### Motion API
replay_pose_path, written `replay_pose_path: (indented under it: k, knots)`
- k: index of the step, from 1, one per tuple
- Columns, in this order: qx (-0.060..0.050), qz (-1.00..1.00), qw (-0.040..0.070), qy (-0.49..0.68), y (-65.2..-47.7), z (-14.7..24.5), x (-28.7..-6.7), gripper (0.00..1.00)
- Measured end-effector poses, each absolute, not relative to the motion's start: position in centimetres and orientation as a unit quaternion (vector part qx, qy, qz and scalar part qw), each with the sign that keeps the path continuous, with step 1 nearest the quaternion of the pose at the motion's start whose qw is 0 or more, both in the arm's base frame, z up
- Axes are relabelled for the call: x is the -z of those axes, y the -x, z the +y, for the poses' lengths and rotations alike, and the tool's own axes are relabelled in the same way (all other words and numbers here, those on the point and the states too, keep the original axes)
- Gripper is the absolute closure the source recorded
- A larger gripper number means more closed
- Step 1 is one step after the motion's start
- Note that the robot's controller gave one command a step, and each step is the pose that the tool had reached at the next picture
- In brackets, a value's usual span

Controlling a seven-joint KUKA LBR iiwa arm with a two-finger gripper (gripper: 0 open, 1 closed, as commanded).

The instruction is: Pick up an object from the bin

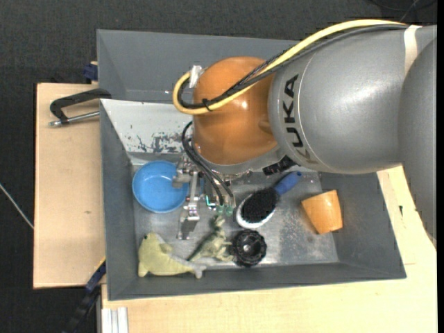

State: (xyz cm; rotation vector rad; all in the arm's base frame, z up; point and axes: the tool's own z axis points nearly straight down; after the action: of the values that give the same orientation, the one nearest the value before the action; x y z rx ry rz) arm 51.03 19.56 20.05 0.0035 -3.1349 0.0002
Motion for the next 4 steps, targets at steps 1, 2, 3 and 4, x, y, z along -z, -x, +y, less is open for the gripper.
replay_pose_path:
  k: [1, 2, 3, 4]
  knots:
    - [0.002, -1.000, -0.005, -0.027, -51.8, 20.4, -7.1, 0.00]
    - [0.002, -0.989, -0.005, -0.151, -52.5, 22.7, -12.9, 0.00]
    - [0.001, -0.968, -0.004, -0.249, -54.9, 20.9, -7.3, 0.00]
    - [0.001, -0.969, -0.009, -0.248, -55.2, 20.9, -7.7, 1.00]
